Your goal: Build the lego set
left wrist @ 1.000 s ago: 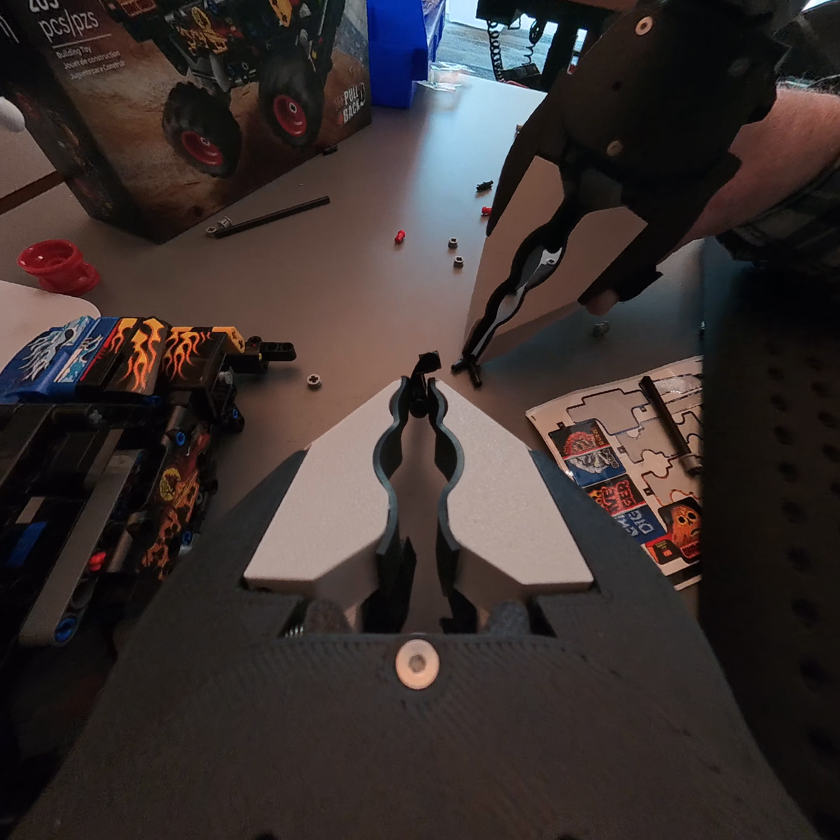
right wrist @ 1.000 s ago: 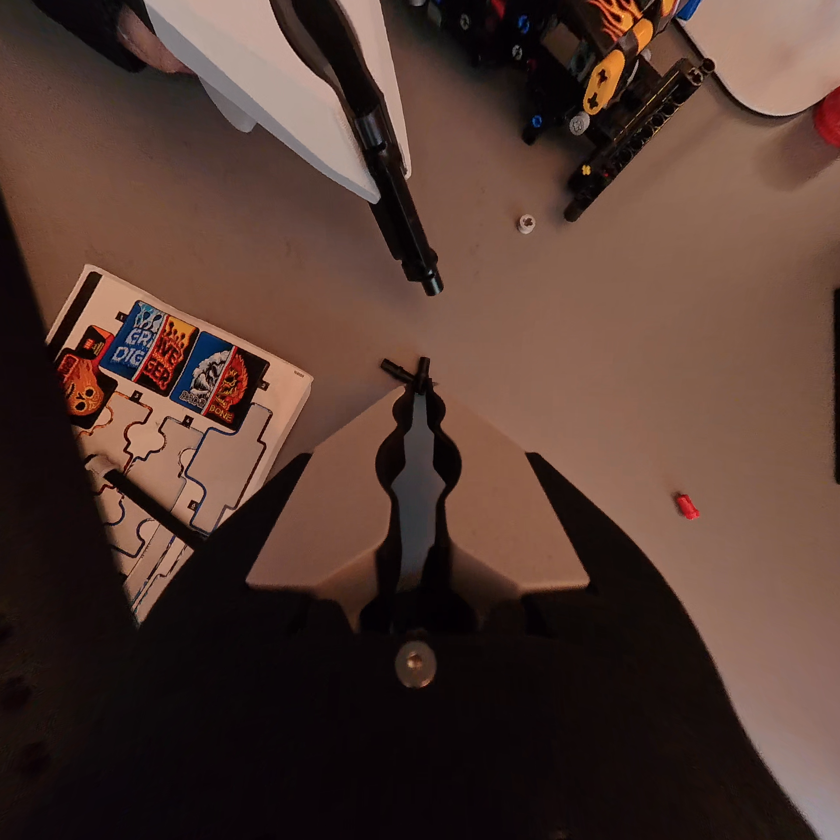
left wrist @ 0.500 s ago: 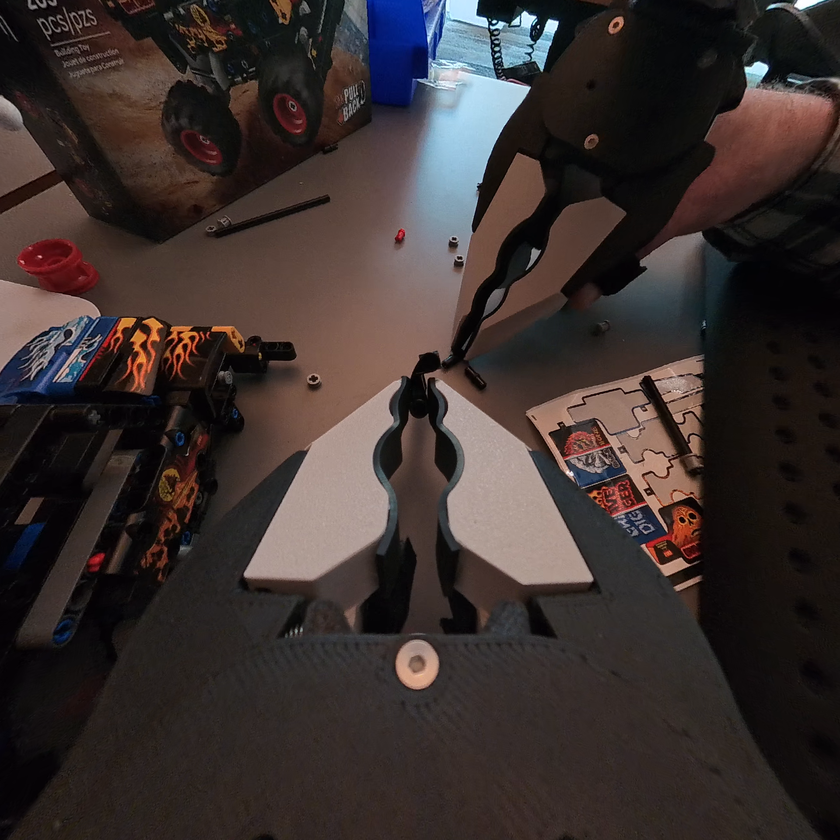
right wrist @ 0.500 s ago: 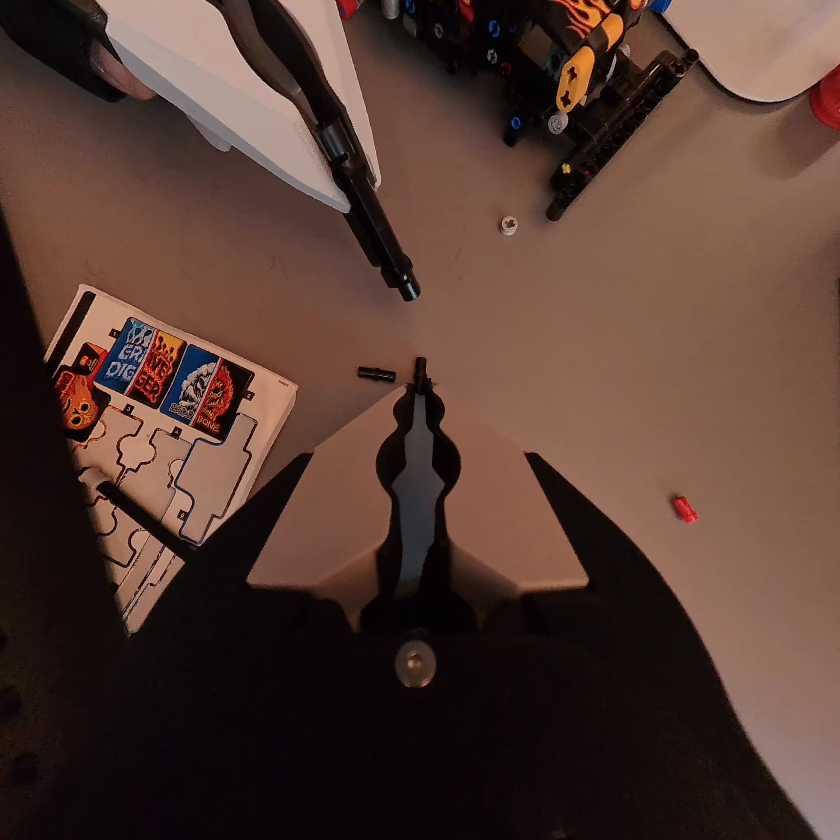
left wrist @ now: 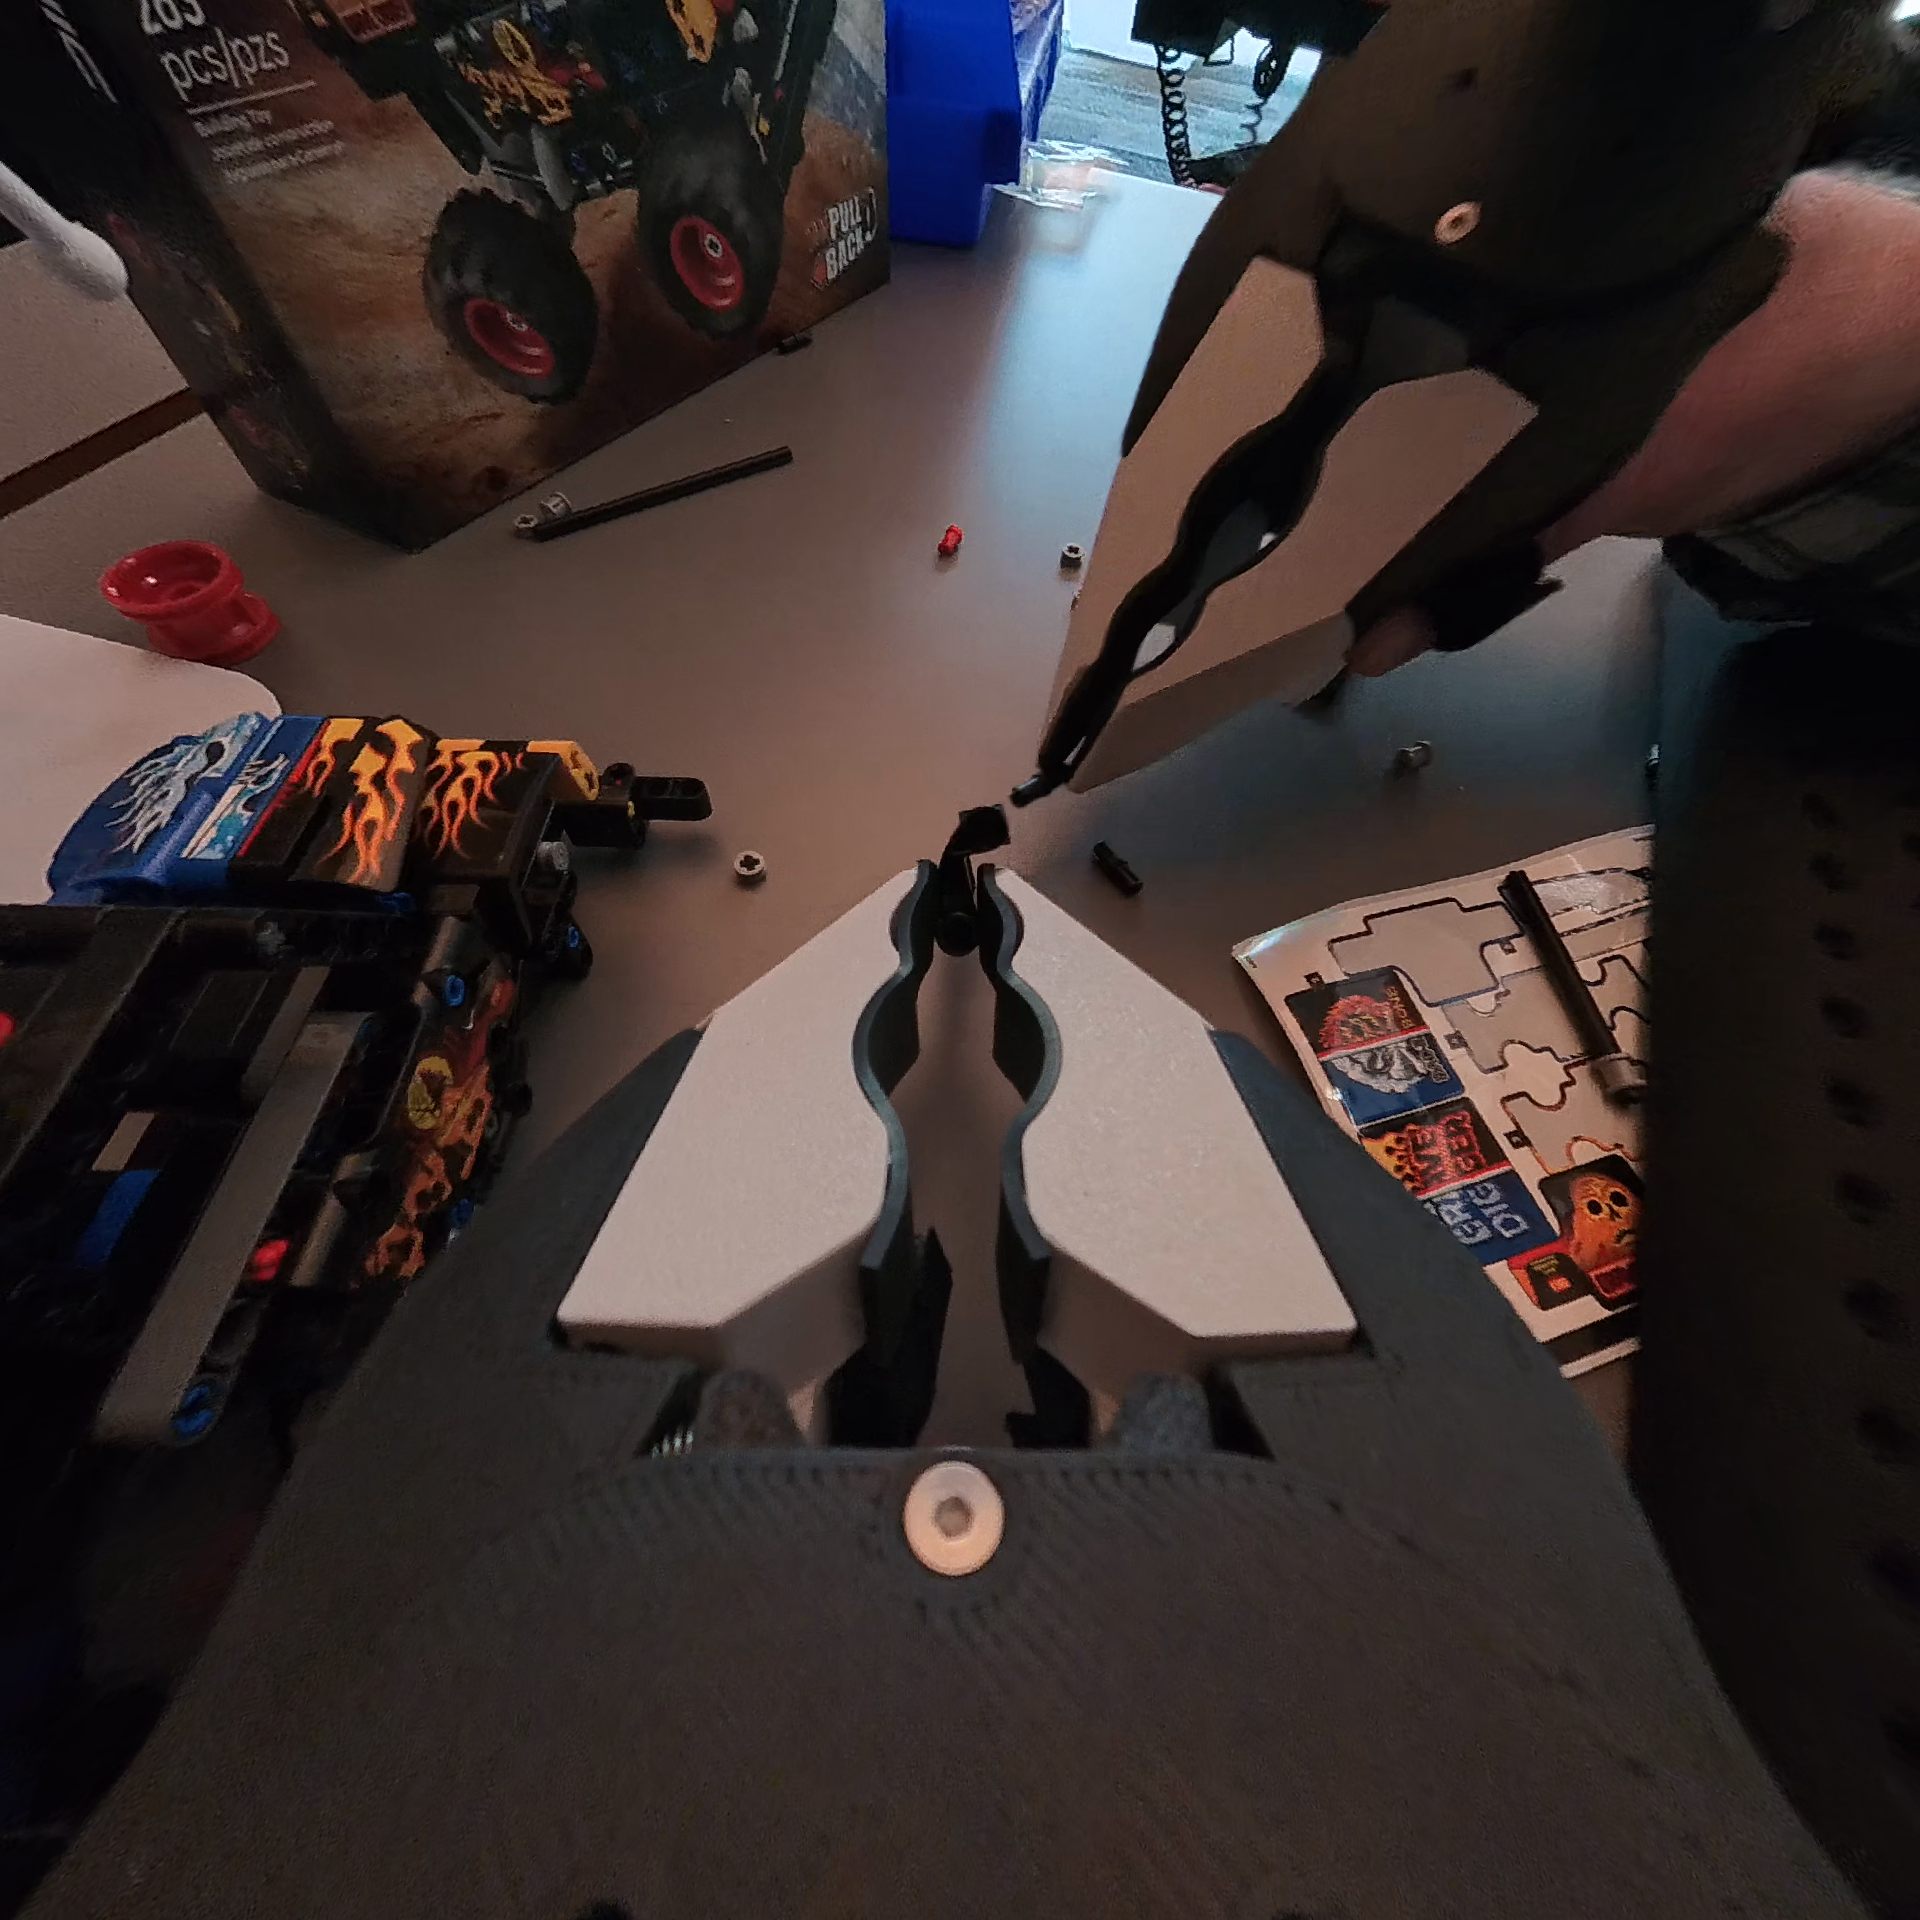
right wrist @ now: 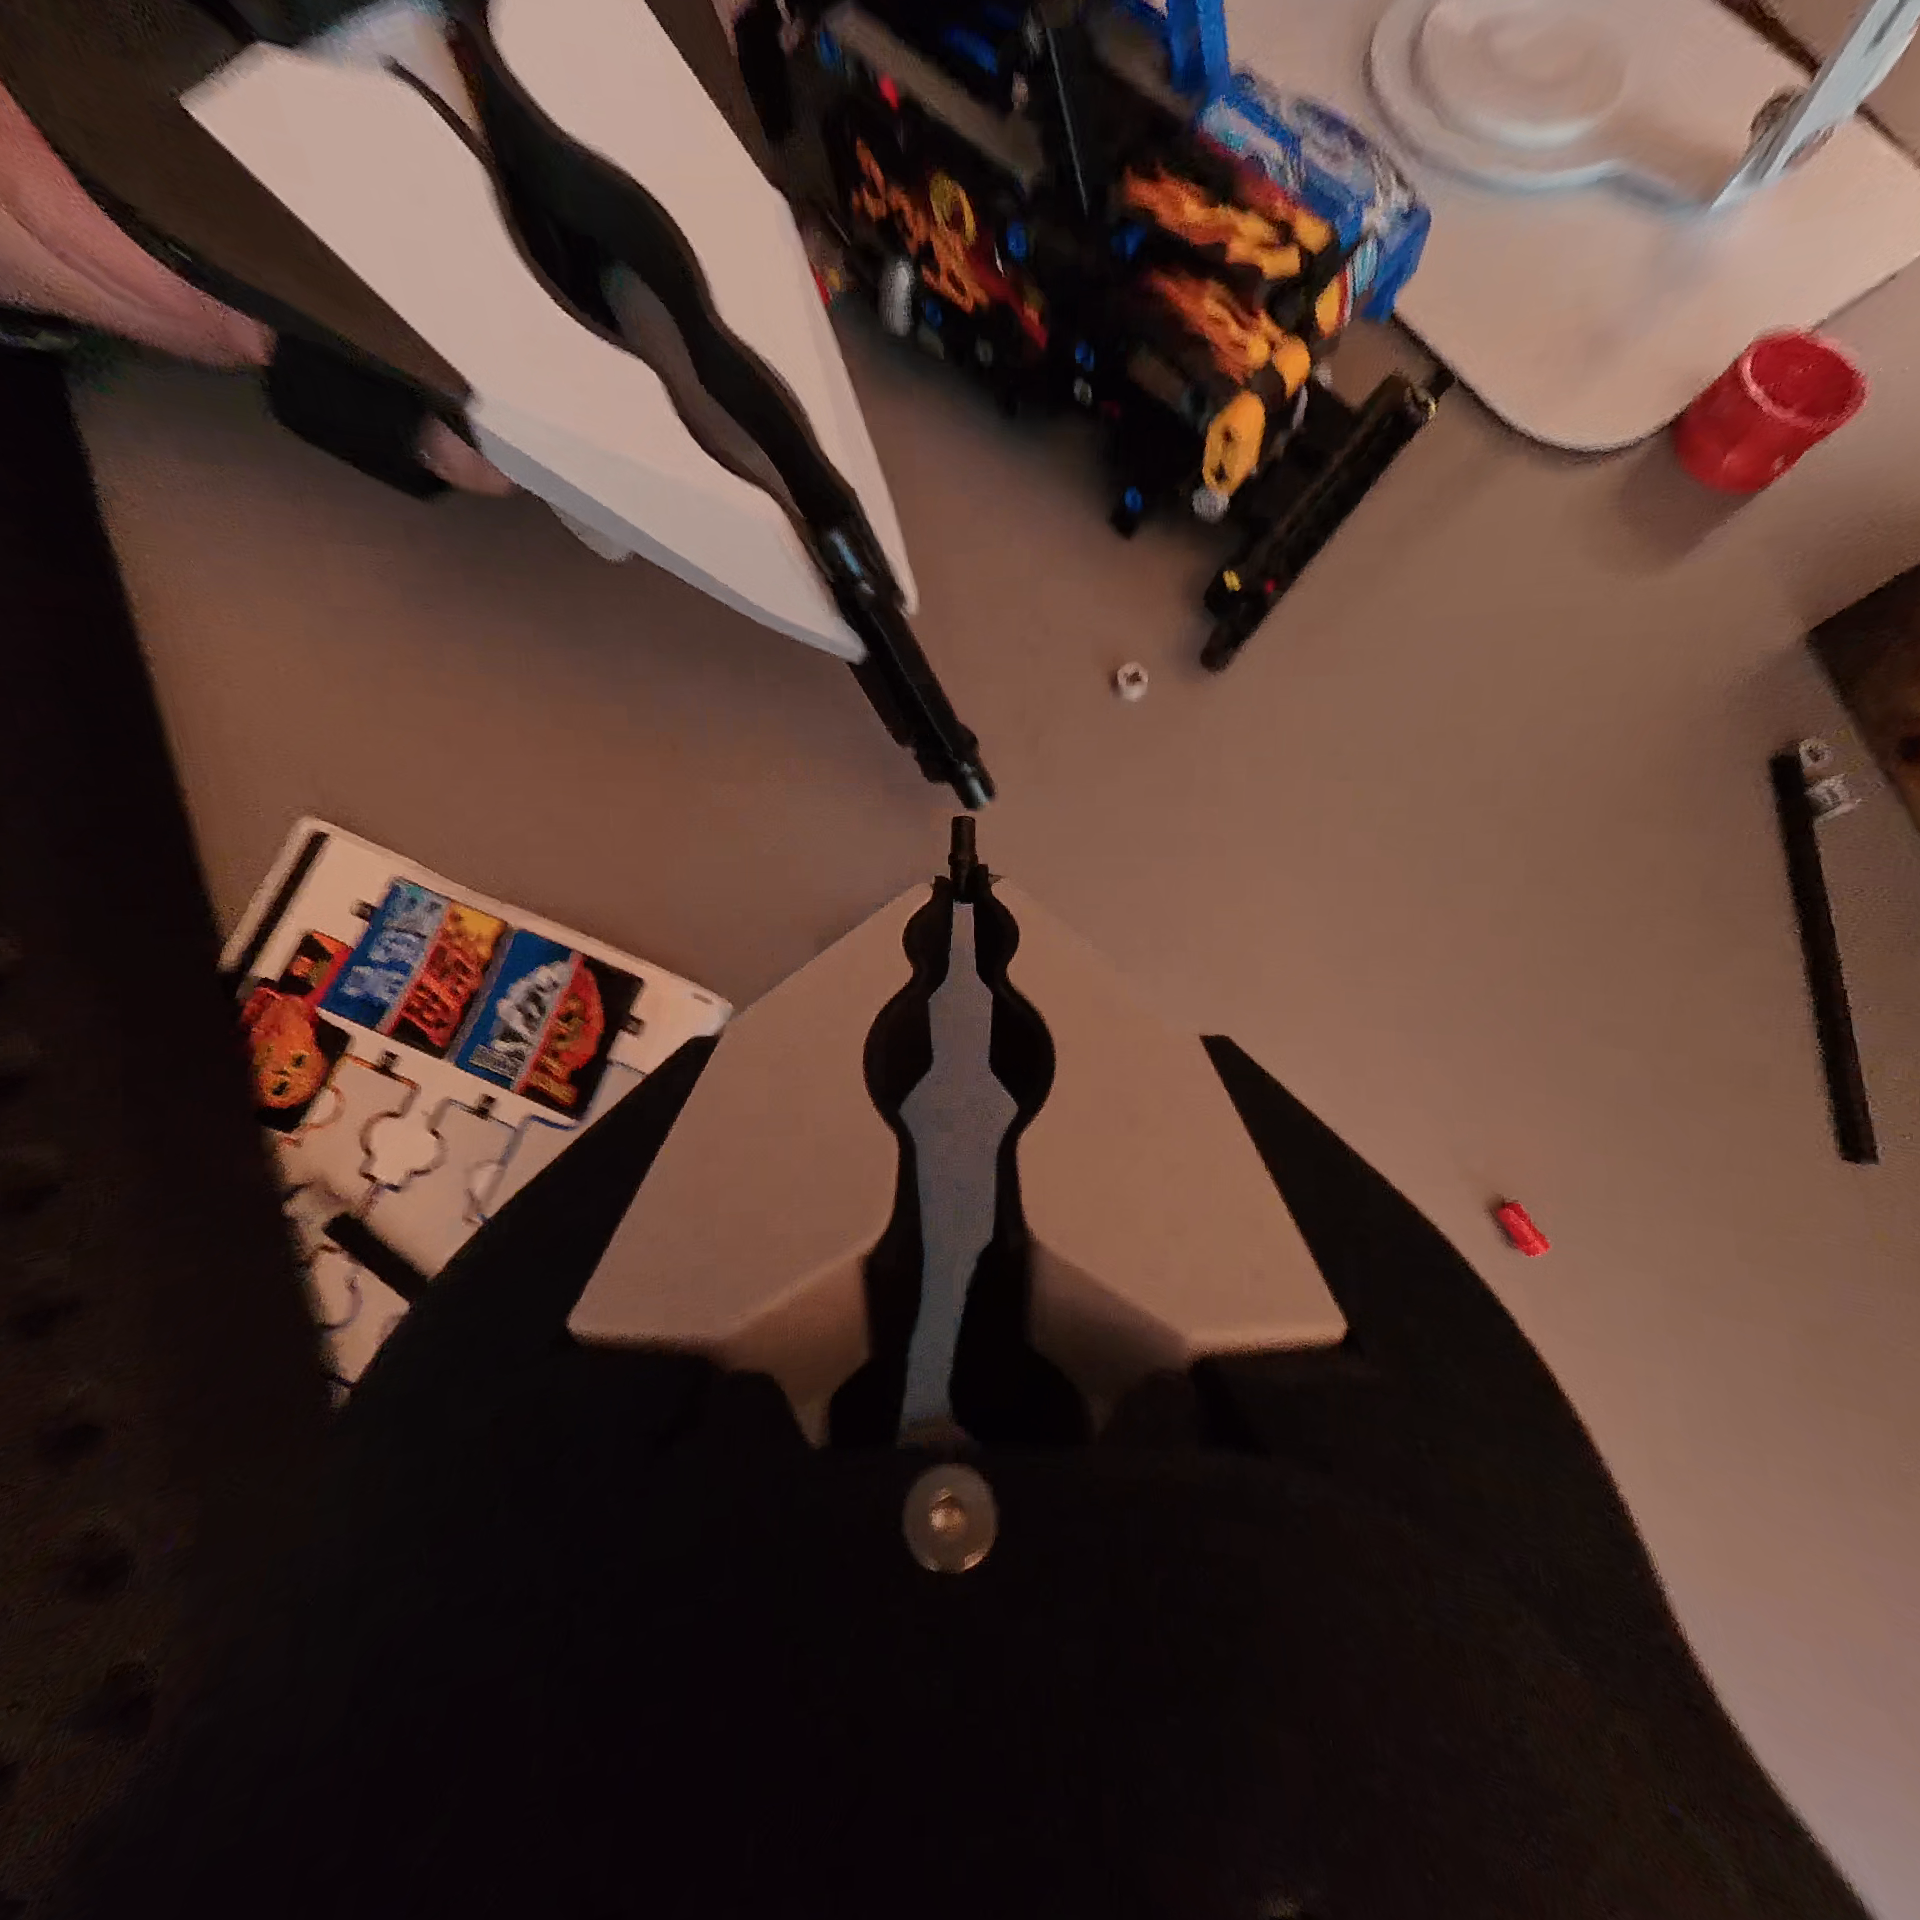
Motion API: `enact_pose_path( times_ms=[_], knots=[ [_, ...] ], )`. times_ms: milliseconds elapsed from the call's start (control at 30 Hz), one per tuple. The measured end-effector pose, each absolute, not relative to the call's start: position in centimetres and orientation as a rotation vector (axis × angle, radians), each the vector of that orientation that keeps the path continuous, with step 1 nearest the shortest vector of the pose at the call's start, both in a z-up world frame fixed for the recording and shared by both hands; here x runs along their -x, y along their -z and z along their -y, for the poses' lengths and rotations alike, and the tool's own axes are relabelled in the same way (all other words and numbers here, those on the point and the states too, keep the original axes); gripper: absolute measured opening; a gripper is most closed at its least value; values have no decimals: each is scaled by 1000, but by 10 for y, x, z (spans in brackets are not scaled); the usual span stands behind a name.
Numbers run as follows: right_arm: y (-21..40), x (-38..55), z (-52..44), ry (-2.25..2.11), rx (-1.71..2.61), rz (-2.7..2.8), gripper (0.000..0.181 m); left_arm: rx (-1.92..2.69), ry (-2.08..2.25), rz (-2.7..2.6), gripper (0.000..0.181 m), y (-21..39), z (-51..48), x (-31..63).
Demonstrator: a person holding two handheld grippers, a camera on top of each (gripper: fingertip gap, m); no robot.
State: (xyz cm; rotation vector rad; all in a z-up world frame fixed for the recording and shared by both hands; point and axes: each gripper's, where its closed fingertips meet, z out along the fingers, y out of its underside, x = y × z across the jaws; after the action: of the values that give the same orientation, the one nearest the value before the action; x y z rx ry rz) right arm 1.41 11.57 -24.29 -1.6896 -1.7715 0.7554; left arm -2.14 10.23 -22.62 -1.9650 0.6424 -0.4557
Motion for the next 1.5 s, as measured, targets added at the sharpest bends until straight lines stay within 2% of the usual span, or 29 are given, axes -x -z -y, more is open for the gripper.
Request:
enact_pose_path(
  times_ms=[233,600,1067,1500],
  knots=[
    [217,9,-94,-831,1673,1660,1,1965,362,-651,7,228,-106,26],
    [213,17,-103,-840,1751,1519,1,1949,221,-643,6,222,-113,29],
    [212,23,-110,-824,1842,1395,0,1858,-365,-842,6,215,-118,41],
    [199,31,-113,-920,1828,1220,0,1891,-320,-746,6,212,-121,48]
  ],
)
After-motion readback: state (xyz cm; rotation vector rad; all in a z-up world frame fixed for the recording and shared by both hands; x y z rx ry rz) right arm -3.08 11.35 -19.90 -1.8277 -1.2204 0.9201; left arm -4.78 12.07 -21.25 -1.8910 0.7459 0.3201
